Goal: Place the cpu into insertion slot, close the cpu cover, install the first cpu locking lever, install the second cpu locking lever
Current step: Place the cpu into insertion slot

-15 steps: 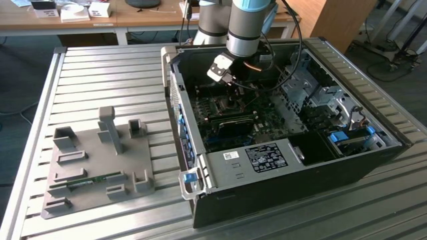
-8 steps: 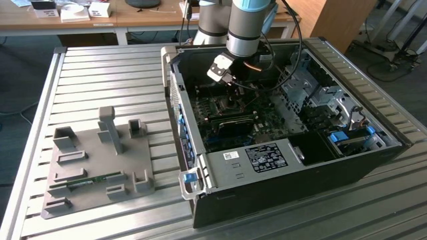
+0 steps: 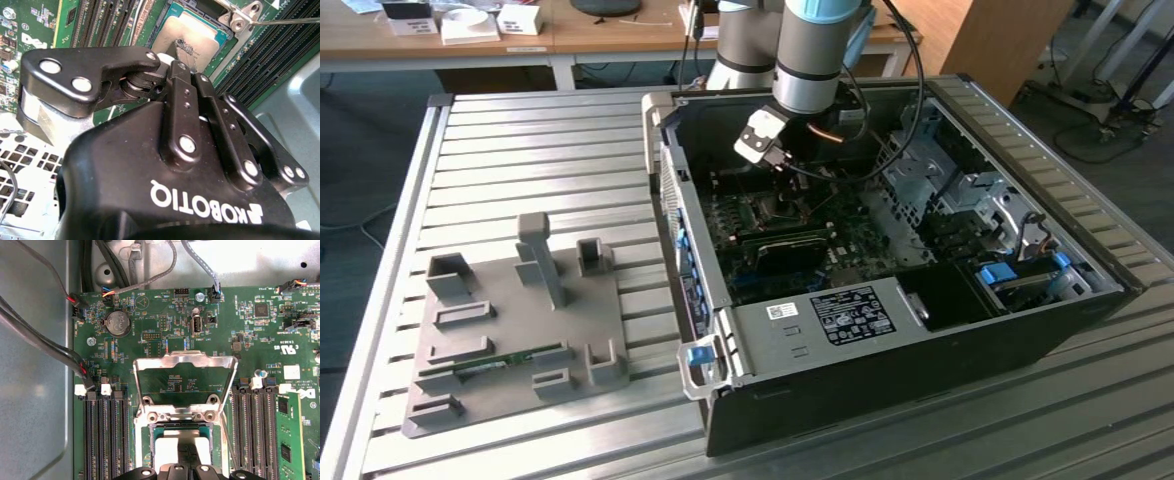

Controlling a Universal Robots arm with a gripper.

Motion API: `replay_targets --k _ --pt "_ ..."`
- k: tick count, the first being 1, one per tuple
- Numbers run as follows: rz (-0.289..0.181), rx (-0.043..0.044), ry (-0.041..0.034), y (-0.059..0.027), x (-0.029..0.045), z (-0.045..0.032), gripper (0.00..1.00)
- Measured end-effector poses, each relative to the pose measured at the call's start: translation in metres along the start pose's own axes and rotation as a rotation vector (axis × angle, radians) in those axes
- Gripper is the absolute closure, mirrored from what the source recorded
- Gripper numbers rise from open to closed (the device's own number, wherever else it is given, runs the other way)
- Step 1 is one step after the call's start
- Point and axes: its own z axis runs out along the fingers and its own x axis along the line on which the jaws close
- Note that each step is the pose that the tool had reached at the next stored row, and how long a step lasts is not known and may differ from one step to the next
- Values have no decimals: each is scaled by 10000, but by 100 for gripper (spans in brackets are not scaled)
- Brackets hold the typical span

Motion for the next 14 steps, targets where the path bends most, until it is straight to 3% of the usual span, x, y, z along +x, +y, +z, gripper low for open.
replay_targets --k 14 --pt "0 0 0 0 0 2 90"
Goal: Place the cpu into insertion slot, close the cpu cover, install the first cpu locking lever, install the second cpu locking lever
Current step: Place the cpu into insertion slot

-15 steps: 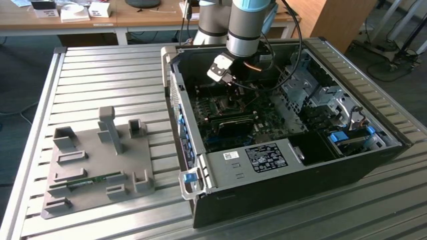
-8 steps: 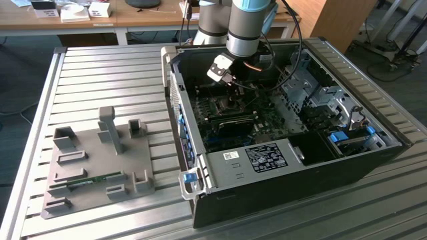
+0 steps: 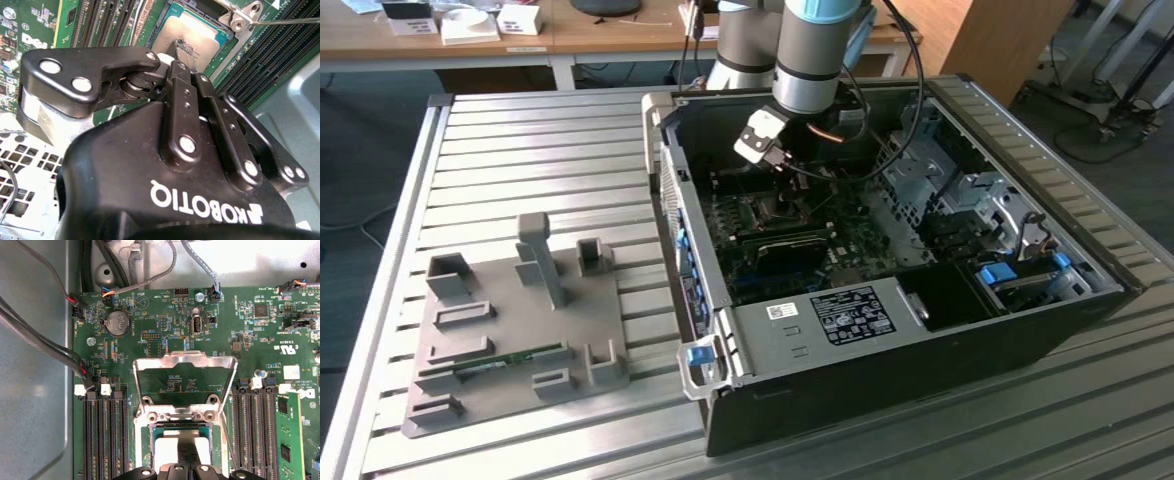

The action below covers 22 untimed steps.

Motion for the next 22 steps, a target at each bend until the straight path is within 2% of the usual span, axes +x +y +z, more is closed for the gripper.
replay_targets --k 22 --pt "0 2 -3 0 0 6 90"
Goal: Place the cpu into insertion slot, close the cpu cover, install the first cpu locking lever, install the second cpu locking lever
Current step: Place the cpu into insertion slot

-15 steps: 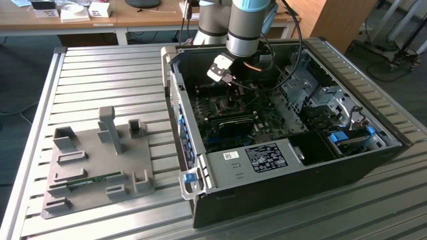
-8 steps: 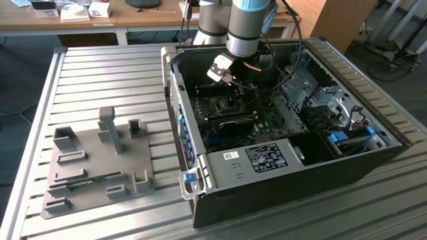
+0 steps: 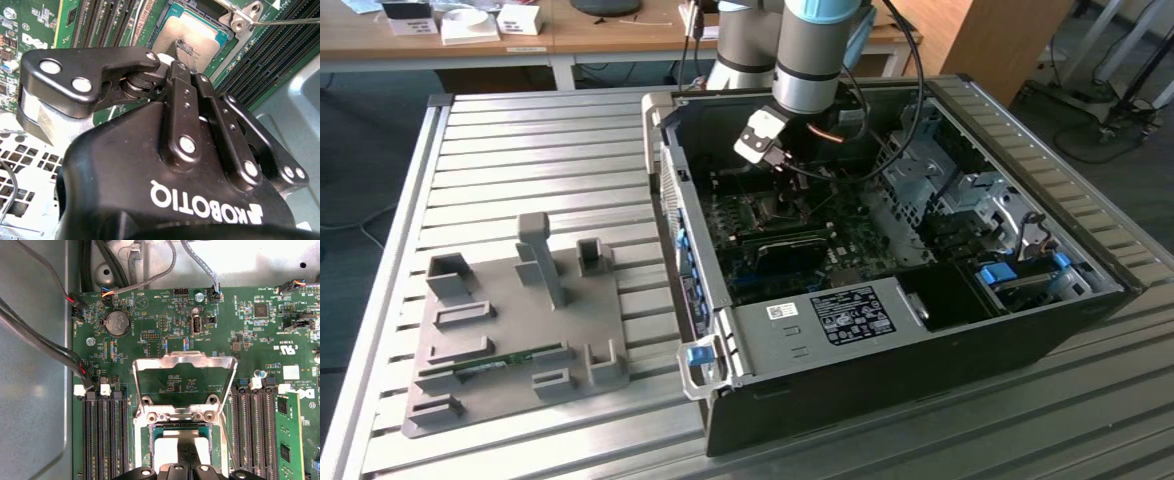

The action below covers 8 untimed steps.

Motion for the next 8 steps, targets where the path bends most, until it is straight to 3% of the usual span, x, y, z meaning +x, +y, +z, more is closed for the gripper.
replay_targets --k 8 --pt "1 -16 27 3 4 -21 90"
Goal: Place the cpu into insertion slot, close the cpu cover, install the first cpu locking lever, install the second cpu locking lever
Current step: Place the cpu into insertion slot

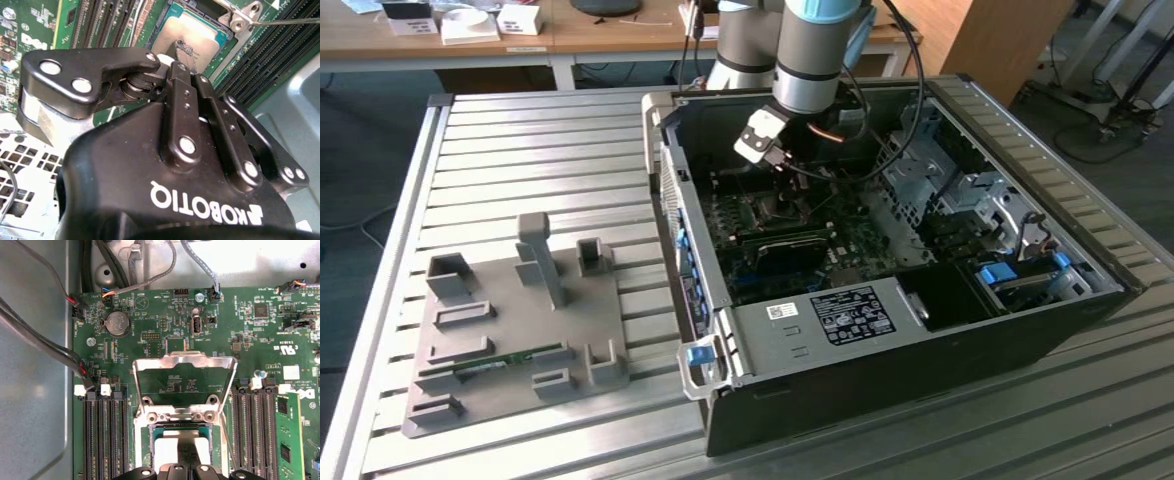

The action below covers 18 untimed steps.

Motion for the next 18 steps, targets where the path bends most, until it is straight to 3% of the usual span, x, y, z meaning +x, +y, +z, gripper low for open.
replay_targets --k 8,18 --pt "-1 12 -23 0 -7 -119 90" --pt "-1 5 -23 4 -13 -332 90"
